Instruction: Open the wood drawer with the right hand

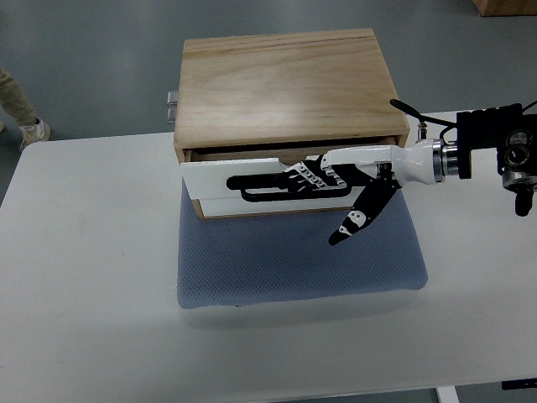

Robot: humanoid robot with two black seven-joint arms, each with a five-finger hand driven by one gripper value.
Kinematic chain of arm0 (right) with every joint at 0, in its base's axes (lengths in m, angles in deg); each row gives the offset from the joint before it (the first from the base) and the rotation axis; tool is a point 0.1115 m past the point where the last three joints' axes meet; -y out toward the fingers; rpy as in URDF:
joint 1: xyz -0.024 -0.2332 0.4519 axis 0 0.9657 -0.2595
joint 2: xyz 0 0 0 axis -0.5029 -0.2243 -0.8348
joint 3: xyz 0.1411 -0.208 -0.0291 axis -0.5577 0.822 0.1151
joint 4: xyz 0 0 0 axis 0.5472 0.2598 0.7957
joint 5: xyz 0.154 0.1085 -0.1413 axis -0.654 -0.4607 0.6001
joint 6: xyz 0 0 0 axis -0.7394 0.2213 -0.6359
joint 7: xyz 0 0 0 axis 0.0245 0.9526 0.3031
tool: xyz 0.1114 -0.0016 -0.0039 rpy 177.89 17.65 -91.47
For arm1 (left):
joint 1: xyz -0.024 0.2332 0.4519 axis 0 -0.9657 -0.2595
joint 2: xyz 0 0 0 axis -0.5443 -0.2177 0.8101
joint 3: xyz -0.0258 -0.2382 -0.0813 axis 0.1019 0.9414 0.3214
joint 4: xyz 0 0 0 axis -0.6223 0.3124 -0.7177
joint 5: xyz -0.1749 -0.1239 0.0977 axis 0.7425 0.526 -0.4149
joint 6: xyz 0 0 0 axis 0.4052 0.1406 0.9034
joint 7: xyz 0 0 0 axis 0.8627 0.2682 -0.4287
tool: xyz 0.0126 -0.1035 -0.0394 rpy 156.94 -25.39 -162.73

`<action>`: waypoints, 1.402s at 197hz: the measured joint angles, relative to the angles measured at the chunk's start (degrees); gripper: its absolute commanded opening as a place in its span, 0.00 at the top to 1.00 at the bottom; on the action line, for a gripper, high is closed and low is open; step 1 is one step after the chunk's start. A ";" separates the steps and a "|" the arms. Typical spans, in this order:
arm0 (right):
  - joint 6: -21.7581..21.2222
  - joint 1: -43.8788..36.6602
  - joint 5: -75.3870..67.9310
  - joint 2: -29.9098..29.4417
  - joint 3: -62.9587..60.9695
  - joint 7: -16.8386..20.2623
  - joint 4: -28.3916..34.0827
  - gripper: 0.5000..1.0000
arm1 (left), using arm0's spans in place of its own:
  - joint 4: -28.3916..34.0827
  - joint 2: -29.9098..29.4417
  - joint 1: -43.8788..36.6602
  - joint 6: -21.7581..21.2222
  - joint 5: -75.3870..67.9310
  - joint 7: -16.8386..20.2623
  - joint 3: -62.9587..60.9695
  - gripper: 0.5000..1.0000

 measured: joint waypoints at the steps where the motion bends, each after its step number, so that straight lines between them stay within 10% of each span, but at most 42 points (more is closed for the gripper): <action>1: 0.00 0.00 0.00 0.01 0.01 0.00 0.05 0.10 | 0.00 0.00 0.00 0.00 0.00 0.00 0.00 0.00; 276: -1.51 0.58 -0.22 5.23 -2.31 0.05 8.10 0.10 | 0.00 0.00 0.00 0.00 0.00 0.00 0.00 0.00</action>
